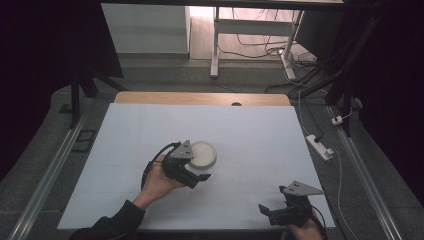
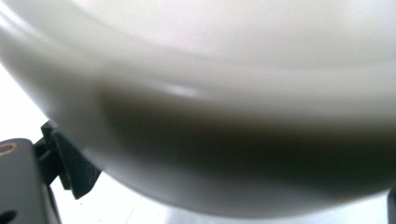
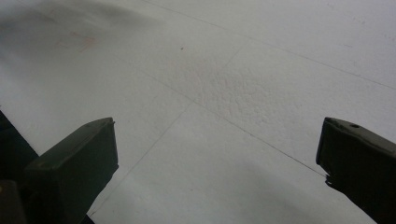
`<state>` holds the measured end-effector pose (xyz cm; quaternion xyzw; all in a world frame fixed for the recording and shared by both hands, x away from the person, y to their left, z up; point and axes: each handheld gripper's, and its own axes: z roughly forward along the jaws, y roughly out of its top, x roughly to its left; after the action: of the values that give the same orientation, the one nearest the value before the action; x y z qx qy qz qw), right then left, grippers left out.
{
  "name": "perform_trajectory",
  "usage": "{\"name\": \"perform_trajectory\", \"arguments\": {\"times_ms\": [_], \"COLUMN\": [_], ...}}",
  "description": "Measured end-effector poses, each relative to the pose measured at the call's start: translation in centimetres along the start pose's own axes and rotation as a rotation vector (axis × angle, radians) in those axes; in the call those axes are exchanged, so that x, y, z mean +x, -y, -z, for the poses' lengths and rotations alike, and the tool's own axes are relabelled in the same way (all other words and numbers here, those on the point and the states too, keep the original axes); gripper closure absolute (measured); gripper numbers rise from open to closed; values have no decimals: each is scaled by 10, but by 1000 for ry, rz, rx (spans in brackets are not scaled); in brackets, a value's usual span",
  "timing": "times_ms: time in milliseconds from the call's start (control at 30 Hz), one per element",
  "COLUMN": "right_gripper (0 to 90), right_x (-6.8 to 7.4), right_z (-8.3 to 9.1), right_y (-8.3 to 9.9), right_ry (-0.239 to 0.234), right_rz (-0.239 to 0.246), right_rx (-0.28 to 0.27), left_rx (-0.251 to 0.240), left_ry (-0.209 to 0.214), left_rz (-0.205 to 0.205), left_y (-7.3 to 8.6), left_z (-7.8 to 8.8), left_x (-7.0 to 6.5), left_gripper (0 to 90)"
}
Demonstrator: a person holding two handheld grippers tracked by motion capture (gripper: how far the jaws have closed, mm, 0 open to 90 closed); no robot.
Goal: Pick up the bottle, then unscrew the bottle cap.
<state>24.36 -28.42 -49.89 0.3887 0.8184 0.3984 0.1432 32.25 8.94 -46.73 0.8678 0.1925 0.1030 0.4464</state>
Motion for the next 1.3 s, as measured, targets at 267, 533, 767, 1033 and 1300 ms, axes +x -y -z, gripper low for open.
{"name": "perform_trajectory", "arguments": {"times_ms": [267,533,767,1033,1300], "right_gripper": [0,0,0,0,0], "right_x": [-1,-1,-1,-1,2], "right_z": [0,0,1,2,4], "right_y": [0,0,0,0,-2], "right_ry": [0,-1,0,-8,-13], "right_rz": [-9,-6,-5,-5,8], "right_rx": [2,0,-10,-16,-29], "left_rx": [6,7,7,8,9], "left_ry": [7,13,22,29,30], "left_rz": [-1,-1,2,5,7], "left_y": [-8,-11,-11,-11,-10], "left_z": [3,5,5,4,4], "left_x": [3,2,-1,-2,-2], "left_gripper": [75,75,75,75,76]}}
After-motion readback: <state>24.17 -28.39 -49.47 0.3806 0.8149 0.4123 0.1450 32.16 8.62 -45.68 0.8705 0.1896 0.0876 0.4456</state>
